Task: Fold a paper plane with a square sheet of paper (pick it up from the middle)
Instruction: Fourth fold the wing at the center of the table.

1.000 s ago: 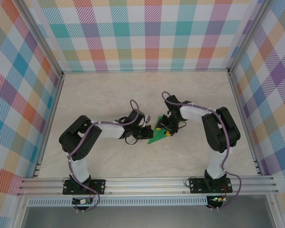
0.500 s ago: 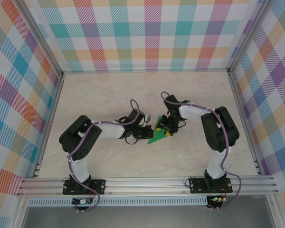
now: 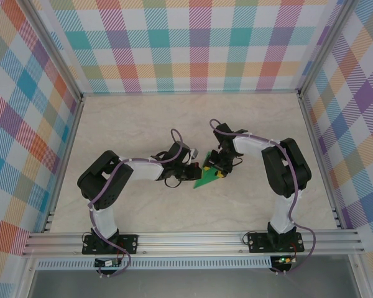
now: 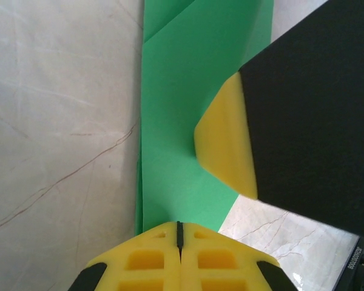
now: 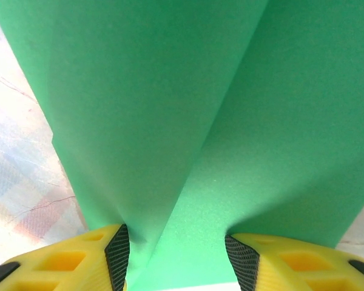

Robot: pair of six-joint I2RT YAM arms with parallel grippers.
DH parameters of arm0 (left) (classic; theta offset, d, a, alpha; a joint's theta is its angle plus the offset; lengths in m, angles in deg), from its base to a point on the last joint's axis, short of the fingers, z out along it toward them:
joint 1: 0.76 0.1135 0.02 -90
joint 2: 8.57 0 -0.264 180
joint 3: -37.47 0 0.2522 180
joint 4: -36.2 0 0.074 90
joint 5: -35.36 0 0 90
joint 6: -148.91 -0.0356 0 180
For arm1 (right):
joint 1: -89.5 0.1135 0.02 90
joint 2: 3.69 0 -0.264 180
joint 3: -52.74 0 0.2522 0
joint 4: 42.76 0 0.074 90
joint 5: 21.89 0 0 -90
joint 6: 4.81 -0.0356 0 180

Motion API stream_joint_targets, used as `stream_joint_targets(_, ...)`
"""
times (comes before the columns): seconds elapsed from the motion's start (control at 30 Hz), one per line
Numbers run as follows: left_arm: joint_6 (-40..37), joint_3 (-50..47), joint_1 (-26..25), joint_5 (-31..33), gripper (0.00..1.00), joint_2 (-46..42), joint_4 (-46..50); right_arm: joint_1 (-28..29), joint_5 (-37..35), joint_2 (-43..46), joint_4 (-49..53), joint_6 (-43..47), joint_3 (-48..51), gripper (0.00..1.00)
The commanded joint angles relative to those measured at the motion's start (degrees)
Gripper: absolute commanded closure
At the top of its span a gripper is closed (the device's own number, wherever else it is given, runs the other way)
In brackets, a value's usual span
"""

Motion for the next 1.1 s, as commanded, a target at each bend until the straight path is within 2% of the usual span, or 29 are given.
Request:
stream_joint_targets(0.0, -0.5, 1.9, -0.6, -0.9, 0.98, 1.3, -0.4, 0.5, -9.8, -9.4, 2.1, 1.3, 5.1, 0.48)
stream_joint_targets(0.8, -1.3, 3.9, -0.6, 0.9, 1.00, 5.0, 3.9, 0.6, -9.1, -10.8, 1.6, 1.2, 5.4, 0.47)
stream_joint_targets(1.07, -2.9, 3.6, -0.9, 2.7, 1.00, 5.8, 10.0, 0.6, -6.1, -4.1, 1.6, 1.1, 4.7, 0.48)
